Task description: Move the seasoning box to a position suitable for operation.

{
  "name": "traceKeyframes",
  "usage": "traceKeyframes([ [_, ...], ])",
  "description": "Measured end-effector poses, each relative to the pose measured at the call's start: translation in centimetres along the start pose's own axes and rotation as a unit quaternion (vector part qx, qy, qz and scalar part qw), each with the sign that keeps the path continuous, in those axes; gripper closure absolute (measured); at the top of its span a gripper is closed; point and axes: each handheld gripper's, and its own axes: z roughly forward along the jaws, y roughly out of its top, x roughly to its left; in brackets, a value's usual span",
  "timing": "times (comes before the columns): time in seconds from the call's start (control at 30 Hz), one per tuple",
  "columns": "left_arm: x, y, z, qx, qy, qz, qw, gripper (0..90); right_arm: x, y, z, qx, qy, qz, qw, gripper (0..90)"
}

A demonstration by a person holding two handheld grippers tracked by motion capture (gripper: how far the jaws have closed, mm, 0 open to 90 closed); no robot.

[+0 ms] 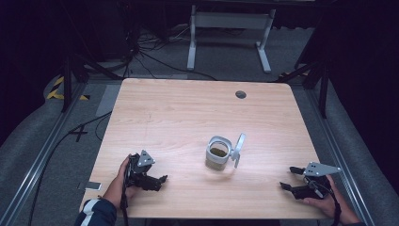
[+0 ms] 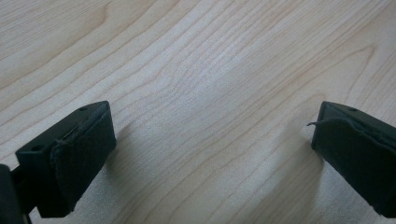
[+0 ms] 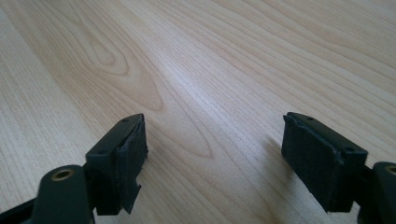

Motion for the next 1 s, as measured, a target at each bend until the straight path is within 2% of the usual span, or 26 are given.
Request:
traceKeyframes([
  [0.4, 0.3, -0.5, -0.4, -0.001, -0.010, 0.012, 0.9999, 0.4, 0.0, 0.1, -0.1, 0.007, -0.001, 0.001, 1.0000, 24.0],
  [0.53, 0.7, -0.6, -0.5, -0.003, -0.018, 0.025, 0.9995, 0.3, 0.1, 0.5, -0.3, 0.014, -0.007, 0.005, 0.9999, 40.6],
  [0.57, 0.7, -0.6, -0.5, -0.003, -0.020, 0.026, 0.9995, 0.3, 0.1, 0.7, -0.4, 0.012, -0.010, 0.004, 0.9999, 47.2],
  [0.63, 0.7, -0.6, -0.5, -0.003, -0.020, 0.025, 0.9995, 0.2, 0.2, 1.0, -0.6, 0.001, -0.006, 0.007, 1.0000, 53.2],
  [0.67, 0.7, -0.6, -0.5, -0.004, -0.021, 0.025, 0.9995, 0.2, 0.2, 1.2, -0.8, -0.006, -0.004, 0.007, 0.9999, 60.4],
  [0.77, 0.8, -0.6, -0.5, -0.004, -0.022, 0.025, 0.9994, 0.2, 0.3, 1.7, -1.3, -0.023, -0.004, 0.006, 0.9997, 72.1],
  [0.9, 0.8, -0.6, -0.5, -0.004, -0.022, 0.026, 0.9994, 0.2, 0.3, 2.5, -1.9, -0.028, -0.009, 0.002, 0.9996, 83.0],
  [1.0, 0.8, -0.6, -0.5, -0.004, -0.022, 0.026, 0.9994, 0.2, 0.2, 2.9, -2.2, -0.035, -0.009, -0.001, 0.9993, 87.9],
])
